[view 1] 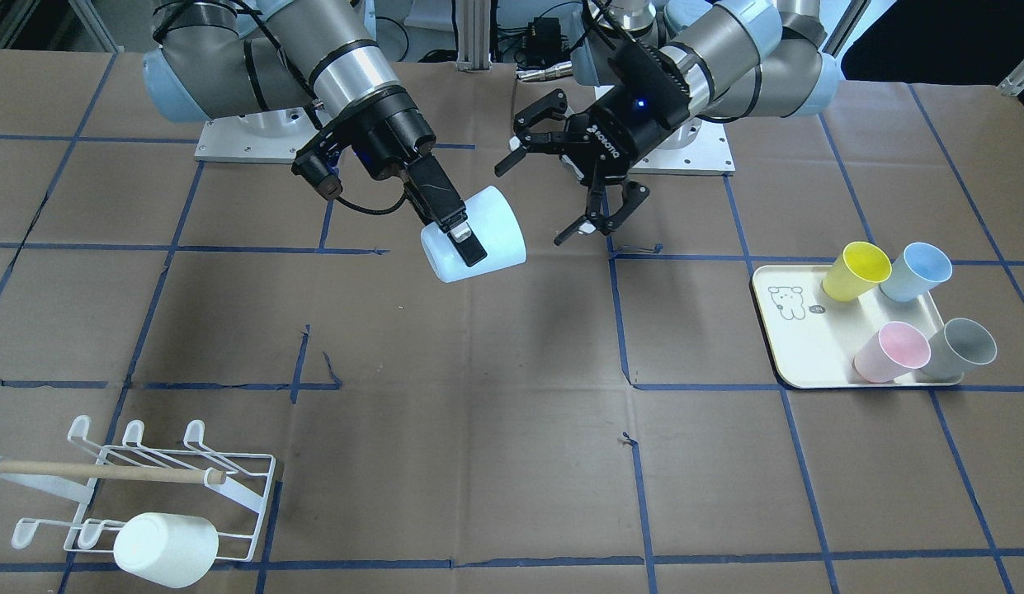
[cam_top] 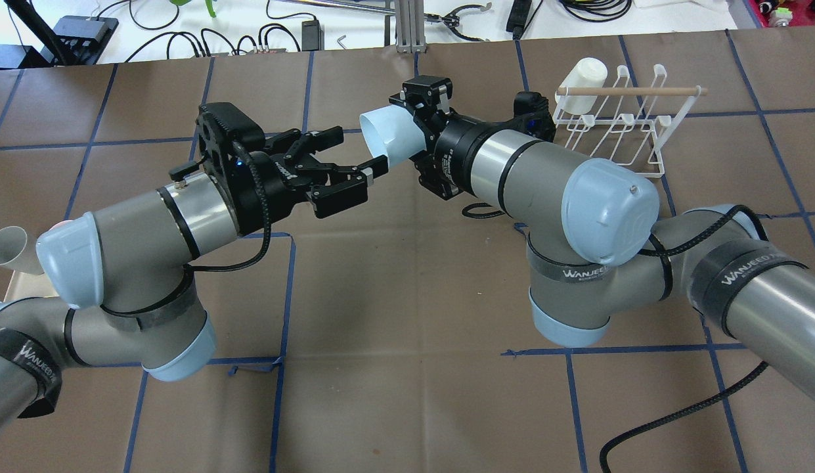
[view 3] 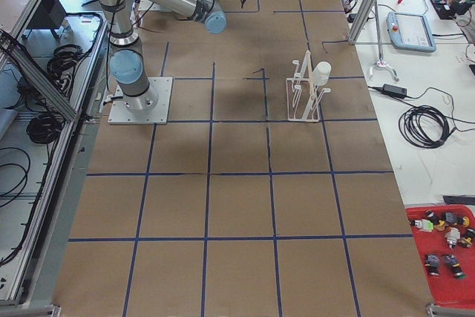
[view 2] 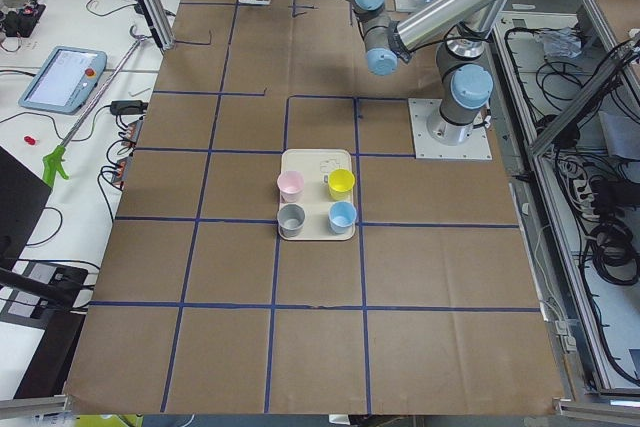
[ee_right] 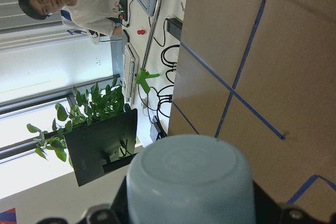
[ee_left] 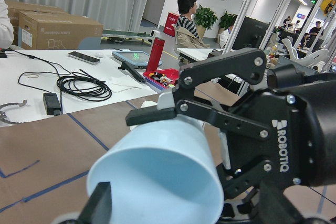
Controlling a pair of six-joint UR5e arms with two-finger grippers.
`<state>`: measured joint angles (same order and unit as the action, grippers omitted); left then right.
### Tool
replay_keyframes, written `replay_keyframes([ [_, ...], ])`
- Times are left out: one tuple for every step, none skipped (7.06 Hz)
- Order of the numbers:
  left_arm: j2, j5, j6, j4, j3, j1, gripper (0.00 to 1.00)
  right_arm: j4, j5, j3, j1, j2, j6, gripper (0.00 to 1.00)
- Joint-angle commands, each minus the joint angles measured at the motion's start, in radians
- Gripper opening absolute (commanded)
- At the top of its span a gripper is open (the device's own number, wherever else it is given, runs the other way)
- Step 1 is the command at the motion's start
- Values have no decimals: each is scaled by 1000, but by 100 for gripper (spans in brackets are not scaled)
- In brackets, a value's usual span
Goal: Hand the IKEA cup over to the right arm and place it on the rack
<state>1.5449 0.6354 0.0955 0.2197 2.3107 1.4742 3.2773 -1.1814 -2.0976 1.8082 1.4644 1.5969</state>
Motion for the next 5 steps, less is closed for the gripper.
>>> replay_keyframes([
  [-37,-8,0,-84,-8,-116,99,31,0,75,-73,-67,-33,27],
  [-39,7,1,-161,-29,-121,99,50,-3,123,-111,-94,-116,17],
  [-32,149,1,-277,-81,-121,99,51,-4,155,-142,-114,-196,16],
  [-31,290,4,-447,-159,-104,99,51,-3,172,-186,-130,-295,16],
  [-26,388,4,-635,-227,-92,99,51,-3,189,-241,-147,-427,16],
])
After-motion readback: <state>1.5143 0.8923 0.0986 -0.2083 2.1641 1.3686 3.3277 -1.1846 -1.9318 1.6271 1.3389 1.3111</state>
